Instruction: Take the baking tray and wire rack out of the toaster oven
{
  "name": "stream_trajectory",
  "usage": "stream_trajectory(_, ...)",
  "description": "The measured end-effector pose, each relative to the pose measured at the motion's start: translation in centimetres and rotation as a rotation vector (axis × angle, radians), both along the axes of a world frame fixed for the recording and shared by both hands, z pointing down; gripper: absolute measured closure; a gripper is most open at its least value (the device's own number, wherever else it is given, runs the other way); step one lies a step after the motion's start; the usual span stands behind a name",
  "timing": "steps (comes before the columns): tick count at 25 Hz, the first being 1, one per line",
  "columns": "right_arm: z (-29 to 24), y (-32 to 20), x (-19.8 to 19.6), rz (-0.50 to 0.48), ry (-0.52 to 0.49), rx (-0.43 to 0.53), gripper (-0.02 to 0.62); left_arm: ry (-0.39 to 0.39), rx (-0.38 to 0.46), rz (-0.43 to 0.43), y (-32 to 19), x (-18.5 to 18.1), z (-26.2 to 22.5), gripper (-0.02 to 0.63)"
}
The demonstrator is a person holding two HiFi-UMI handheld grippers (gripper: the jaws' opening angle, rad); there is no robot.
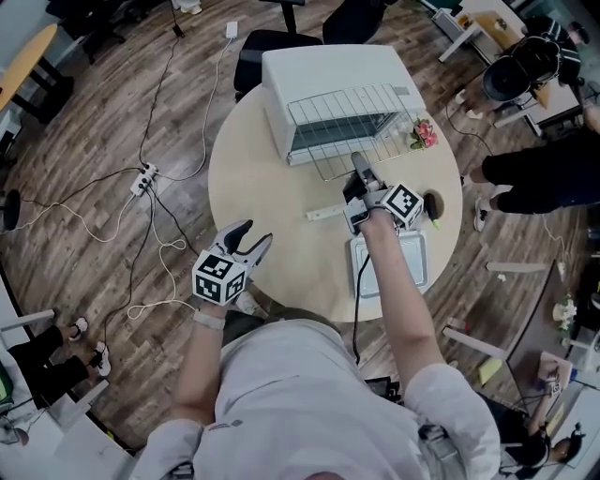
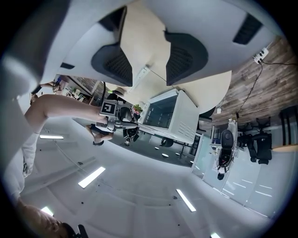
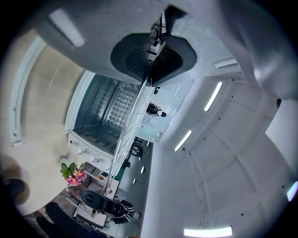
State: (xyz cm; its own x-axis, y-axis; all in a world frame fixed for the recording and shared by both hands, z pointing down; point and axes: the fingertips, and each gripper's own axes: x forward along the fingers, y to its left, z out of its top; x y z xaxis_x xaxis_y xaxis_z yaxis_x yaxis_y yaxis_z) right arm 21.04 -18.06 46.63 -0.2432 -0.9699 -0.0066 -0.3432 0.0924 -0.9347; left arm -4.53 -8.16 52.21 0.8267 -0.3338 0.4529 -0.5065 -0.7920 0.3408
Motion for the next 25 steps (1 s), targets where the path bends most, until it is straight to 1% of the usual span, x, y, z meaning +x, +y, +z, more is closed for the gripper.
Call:
stream_trajectory(3, 0.2, -1.4, 0.1, -0.001, -0.006, -0.003, 0.587, -0.003, -0.006, -0.01, -0.2, -0.3, 0.2, 0.393)
stream_trajectory(5, 0.5, -2.3, 0.6, 0.02, -0.006, -0.028, 0.586, -0.007, -0.011, -0.016, -0.5, -0.3, 0.3, 0.393)
stream_trajectory(10, 0.2, -5.9, 1.4, 0.03, -0.012, -0.039, 0.586, -0.011, -0.028, -0.036, -1.9, -0.1, 0.3, 0.393)
stream_trajectory(14, 0.3, -6.8, 1.7, 0.028, -0.011, -0.038, 0.586, -0.012, -0.032, -0.042, -1.3, -0.1, 1.0, 0.393)
stream_trajectory(16, 0.4, -7.5, 1.9, 0.032, -0.008, -0.058, 0.582, -0.014, -0.035, -0.043, -1.3, -0.1, 1.2, 0.393)
stream_trajectory(19, 0.8, -8.7, 2.2, 0.029, -0.018, -0.095, 0.543, -0.018, -0.042, -0.047, -1.6, 0.0, 1.4, 0.393)
stream_trajectory(22, 1.6, -9.3, 2.6, 0.032, -0.023, -0.133, 0.48, -0.02, -0.045, -0.054, -1.6, 0.0, 1.7, 0.393)
stream_trajectory(25, 2.0, -10.0, 2.8, 0.034, -0.026, -0.158, 0.436, -0.022, -0.049, -0.056, -1.7, 0.0, 1.8, 0.393)
